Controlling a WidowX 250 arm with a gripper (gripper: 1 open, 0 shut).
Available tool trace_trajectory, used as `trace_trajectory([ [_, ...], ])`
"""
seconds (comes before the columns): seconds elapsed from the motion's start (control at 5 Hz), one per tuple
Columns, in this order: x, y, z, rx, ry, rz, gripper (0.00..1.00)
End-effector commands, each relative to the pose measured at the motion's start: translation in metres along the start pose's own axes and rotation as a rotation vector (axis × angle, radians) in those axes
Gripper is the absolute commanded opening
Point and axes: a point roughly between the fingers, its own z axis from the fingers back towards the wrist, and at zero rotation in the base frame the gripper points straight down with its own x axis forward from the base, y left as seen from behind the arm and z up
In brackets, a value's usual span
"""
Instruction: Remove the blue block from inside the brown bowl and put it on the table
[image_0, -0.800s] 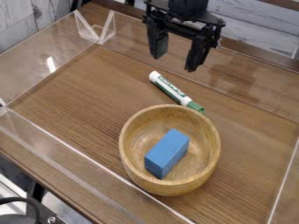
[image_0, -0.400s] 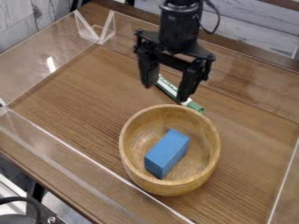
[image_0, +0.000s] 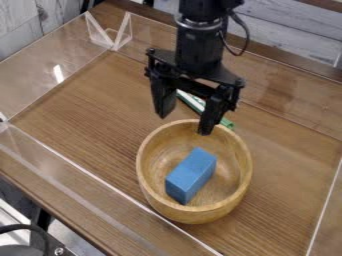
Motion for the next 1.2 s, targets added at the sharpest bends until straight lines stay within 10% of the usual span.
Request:
trace_trajectory([
  [0.0, -0.003, -0.006, 0.009, -0.004, -0.07, -0.001, 1.0],
  [1.0, -0.015, -0.018, -0.02, -0.018, -0.074, -0.011, 1.0],
])
